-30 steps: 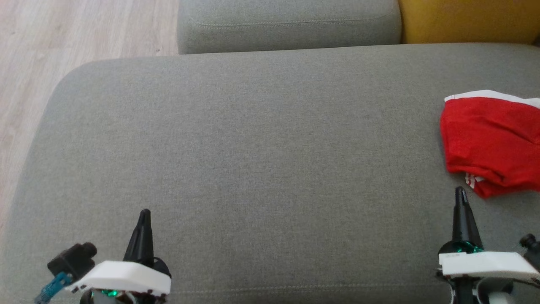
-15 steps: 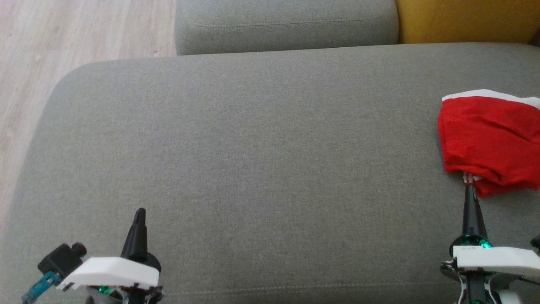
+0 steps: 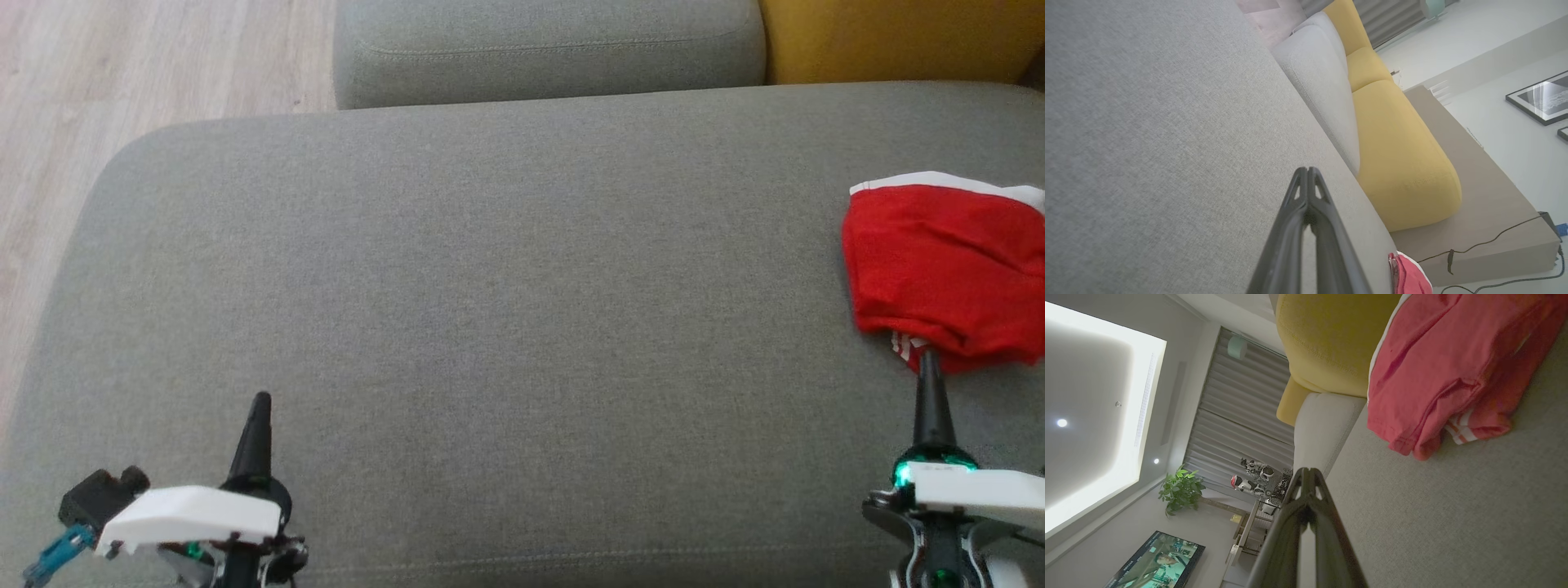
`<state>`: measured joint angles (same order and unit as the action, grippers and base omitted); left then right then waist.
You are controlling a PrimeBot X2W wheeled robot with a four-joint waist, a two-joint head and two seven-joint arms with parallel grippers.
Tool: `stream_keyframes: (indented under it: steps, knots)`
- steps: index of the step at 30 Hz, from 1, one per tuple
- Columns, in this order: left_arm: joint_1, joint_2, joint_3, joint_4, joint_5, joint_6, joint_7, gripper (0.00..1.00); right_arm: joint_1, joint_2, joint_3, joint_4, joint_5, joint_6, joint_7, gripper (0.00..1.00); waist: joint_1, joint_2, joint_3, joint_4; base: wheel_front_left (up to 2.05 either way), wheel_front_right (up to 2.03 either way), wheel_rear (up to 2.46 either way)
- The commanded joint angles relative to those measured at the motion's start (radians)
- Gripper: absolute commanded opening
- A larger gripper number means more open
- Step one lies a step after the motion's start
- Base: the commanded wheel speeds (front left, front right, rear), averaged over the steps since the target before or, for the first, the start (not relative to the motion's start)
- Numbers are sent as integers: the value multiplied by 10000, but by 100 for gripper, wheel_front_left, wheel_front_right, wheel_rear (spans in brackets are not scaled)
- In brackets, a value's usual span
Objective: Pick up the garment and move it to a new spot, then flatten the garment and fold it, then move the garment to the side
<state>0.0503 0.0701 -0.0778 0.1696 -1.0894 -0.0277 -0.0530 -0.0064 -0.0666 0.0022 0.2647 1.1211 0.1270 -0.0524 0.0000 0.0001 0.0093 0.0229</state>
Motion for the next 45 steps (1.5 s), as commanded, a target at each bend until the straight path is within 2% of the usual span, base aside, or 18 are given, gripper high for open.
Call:
stream_keyframes:
  steps: [1, 42, 45]
  knots:
    - [-600, 158, 394, -194, -369, -112, 92, 0, -476, -168, 79, -302, 378, 25, 97, 0, 0, -1, -2, -9, 0, 0, 0]
    - [-1550, 111, 1486, 736, -5550, -1030, 1318, 0, -980, -144, -734, -225, 5231, 37, 1314, 0, 0, -1, -62, -229, 0, 0, 0]
    - [-1551, 101, 1501, 737, -5538, -1030, 1329, 0, -981, -133, -748, -224, 5219, 37, 1326, 0, 0, -1, -62, -229, 0, 0, 0]
